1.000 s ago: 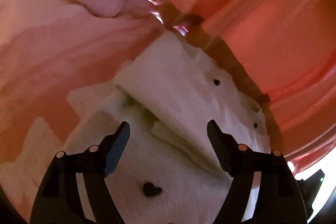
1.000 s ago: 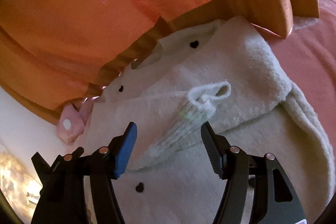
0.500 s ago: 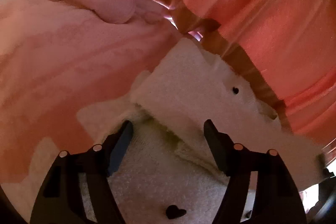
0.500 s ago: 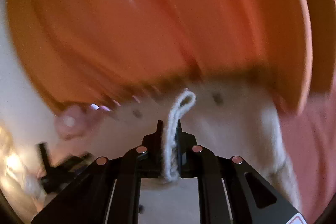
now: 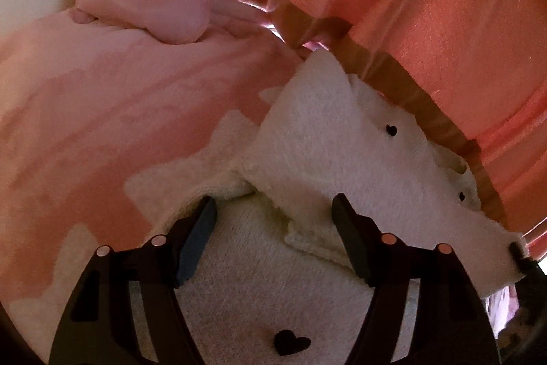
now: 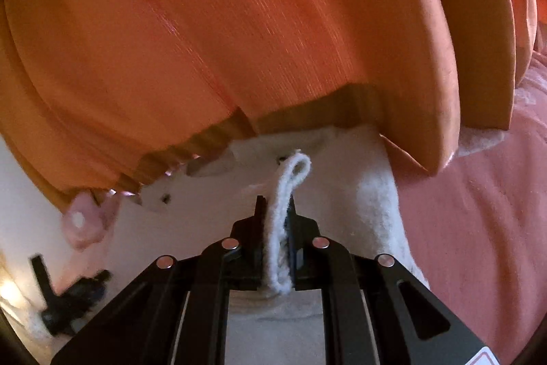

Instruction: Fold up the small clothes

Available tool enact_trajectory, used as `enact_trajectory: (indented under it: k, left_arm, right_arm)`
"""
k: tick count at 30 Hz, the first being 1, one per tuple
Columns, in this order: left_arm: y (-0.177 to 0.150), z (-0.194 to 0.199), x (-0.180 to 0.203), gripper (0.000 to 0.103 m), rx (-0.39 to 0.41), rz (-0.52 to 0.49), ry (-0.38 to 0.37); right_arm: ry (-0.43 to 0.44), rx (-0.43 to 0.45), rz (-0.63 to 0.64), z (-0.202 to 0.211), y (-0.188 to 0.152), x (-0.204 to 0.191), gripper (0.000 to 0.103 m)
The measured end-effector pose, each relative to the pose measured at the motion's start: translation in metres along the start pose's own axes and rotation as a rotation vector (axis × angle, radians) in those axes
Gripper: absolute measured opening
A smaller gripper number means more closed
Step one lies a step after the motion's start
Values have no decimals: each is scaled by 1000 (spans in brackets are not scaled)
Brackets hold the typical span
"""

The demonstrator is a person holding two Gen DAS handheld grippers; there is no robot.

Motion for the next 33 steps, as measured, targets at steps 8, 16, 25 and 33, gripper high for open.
enact_trajectory:
  k: [8, 16, 25, 33]
  left_arm:
    - [-1, 0, -1, 68, 3, -10, 7]
    - [-2, -2, 0, 71, 9, -37, 23]
    - [-4, -1, 2, 72, 8, -35, 26]
    - [-5, -2, 4, 78, 6, -48, 23]
  right_arm:
    - [89, 114, 83, 21, 30, -30, 10]
    - [-149, -50, 45, -33, 18, 12, 12]
    - [36, 2, 121, 3, 31, -56, 23]
    - [-160, -159, 182, -132, 80, -77, 10]
Point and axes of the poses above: each gripper's, at about its wrist camera, not at the fingertips, and z roughly against the way its jaws point, x to its right, y to its top, the point moved 4 cm from there along -z, roughly the way its jaws point, and after that the axes turned 6 degrees about -x, right-handed, at the moved point
